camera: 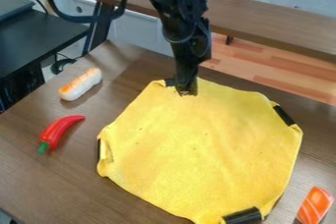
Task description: Move the objet on the top right in the table
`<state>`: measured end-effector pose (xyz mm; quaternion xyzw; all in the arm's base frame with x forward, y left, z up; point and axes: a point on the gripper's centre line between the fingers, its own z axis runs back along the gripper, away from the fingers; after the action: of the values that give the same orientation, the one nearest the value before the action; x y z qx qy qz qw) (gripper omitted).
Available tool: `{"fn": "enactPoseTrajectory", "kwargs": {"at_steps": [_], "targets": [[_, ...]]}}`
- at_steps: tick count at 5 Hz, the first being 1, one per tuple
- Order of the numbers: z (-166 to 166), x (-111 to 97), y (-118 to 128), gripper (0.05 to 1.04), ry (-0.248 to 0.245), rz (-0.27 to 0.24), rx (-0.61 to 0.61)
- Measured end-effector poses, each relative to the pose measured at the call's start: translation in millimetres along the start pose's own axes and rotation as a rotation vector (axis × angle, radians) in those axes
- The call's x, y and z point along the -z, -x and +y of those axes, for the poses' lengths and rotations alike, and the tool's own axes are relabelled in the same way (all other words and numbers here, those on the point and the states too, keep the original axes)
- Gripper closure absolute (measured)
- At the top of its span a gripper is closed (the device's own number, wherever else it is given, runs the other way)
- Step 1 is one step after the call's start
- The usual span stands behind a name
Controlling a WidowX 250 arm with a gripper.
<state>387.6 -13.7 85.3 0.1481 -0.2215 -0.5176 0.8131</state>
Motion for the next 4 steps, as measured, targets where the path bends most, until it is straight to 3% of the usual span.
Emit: {"fn": "enactPoseTrajectory", "kwargs": {"at_steps": [1, 2, 4], "targets": [[-8.0, 9.0, 4.5, 0.083, 0.030, 0.014, -0.013], [4.4, 11.3, 38.9, 0.083, 0.001, 0.040, -0.150], [27.9, 0.0, 115.1, 0.083, -0.031, 0.179, -0.646]]}}
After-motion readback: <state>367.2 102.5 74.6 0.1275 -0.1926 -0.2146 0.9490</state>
